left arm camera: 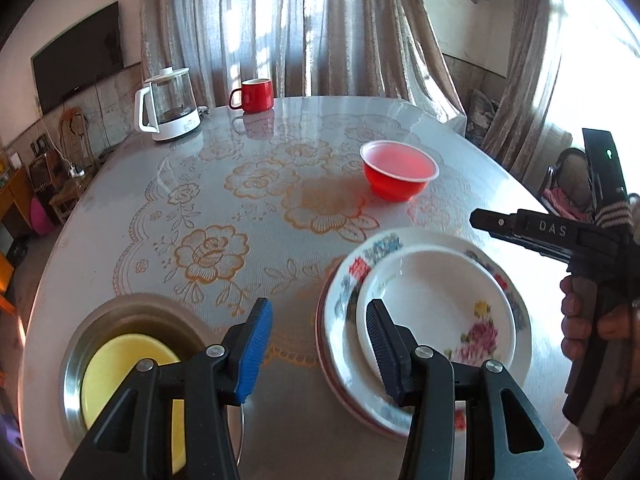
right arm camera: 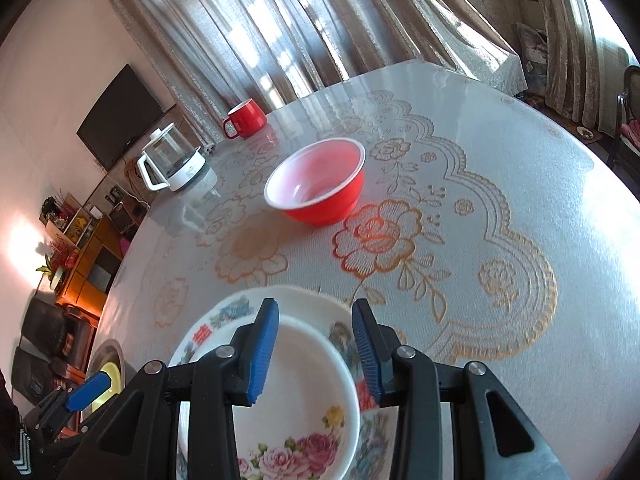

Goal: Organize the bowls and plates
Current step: 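Grasp the rim of the red-and-pink bowl with both grippers, then lift the red-and-pink bowl and carry it toward the steel bowl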

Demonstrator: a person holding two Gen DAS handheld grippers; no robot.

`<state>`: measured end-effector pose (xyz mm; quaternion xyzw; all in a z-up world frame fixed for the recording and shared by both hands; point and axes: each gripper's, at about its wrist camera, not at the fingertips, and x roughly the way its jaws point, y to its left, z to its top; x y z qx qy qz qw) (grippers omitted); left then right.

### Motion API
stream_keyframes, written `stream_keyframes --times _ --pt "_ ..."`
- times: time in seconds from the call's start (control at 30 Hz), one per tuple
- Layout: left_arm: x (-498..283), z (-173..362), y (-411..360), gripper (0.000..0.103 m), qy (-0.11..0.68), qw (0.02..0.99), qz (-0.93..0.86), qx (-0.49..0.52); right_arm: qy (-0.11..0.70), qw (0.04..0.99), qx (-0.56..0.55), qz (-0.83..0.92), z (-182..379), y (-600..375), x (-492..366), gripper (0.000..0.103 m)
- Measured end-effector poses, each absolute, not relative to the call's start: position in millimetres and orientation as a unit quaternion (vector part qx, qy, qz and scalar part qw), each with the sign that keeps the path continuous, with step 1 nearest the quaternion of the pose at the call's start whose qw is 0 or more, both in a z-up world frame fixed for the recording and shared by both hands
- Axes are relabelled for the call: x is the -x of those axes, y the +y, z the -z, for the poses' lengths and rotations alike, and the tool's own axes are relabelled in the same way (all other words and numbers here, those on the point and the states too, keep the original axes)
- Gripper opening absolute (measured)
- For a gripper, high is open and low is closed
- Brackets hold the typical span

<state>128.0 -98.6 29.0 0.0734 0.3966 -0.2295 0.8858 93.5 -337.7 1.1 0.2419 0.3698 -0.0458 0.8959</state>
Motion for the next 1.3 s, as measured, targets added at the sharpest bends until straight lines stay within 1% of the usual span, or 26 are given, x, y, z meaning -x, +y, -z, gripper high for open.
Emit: stream_keyframes --times 0.43,0.7,0.87,1.07,1.17,1.3 --pt "-203 -32 -150 0.050 0.427 0.870 0.246 0.009 0.360 0.901 -0.237 0.051 -12 -373 -152 0.038" --pt "-249 -25 -185 0.049 0.449 0.855 0.257 0.041 0.372 0.894 -0.246 0.048 -4 -392 -190 0.037" --pt "-277 -12 -202 0.048 0.474 0.838 0.262 0.071 0.380 0.890 -0.246 0.046 5 -398 -206 0.031" --pt "-301 2 -223 0.047 0.486 0.829 0.264 0.081 0.388 0.888 -0.244 0.046 15 -402 -218 0.022" --pt "-310 13 -230 0.042 0.502 0.814 0.275 0.097 0.393 0.885 -0.244 0.046 20 -404 -222 0.018" --pt "-307 16 -234 0.042 0.492 0.811 0.299 0.106 0.398 0.884 -0.241 0.038 23 -402 -225 0.015"
